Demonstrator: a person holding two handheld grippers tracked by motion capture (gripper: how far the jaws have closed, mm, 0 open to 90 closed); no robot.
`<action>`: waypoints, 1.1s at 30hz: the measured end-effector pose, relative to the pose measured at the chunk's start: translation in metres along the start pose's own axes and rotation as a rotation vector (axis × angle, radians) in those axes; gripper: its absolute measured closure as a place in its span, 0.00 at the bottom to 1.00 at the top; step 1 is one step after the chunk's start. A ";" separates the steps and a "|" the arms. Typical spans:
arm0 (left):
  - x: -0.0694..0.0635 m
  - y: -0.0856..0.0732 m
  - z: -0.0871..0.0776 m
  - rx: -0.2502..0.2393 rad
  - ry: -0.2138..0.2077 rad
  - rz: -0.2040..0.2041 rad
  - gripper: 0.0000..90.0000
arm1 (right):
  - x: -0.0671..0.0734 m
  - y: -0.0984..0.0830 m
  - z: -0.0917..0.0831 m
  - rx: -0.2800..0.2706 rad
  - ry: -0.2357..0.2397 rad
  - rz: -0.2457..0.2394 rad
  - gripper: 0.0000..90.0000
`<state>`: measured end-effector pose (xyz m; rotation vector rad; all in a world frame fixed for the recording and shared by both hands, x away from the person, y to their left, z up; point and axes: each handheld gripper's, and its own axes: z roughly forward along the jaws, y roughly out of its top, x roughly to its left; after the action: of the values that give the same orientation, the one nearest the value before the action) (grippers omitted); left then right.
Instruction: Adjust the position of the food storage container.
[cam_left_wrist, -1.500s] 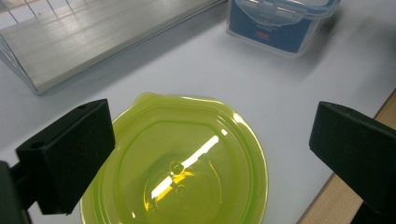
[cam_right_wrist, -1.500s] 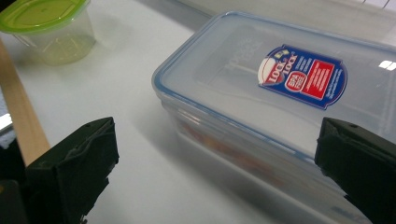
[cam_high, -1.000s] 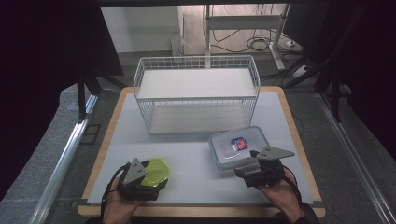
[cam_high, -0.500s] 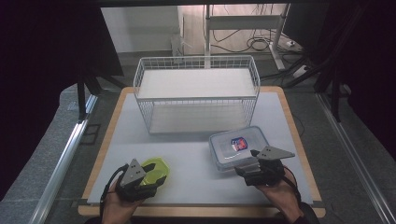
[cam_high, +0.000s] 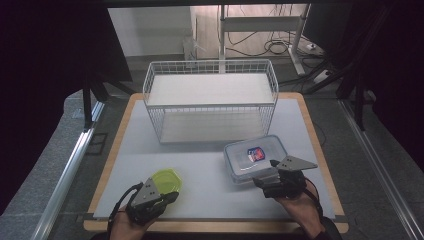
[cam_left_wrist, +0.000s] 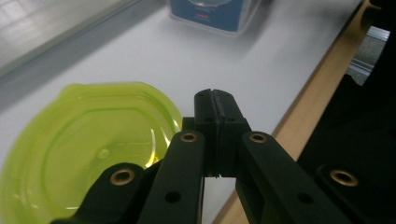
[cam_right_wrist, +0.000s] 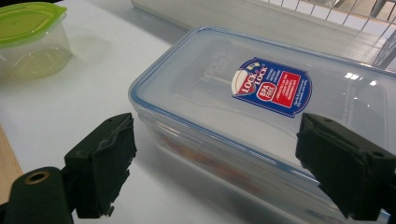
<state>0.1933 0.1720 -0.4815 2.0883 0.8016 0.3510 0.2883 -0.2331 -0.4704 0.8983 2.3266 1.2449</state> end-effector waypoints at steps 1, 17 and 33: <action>-0.001 -0.001 0.001 0.003 -0.005 -0.001 1.00 | 0.000 0.000 0.000 -0.003 0.000 0.000 0.14; -0.002 -0.017 0.020 0.112 -0.005 -0.025 1.00 | 0.001 -0.001 0.002 0.006 0.002 -0.014 0.14; 0.005 -0.022 0.033 0.170 0.046 -0.050 1.00 | 0.002 -0.002 0.004 0.026 0.006 -0.022 0.15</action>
<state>0.2045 0.1645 -0.5191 2.2198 0.9374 0.3144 0.2885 -0.2298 -0.4746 0.8765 2.3557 1.2130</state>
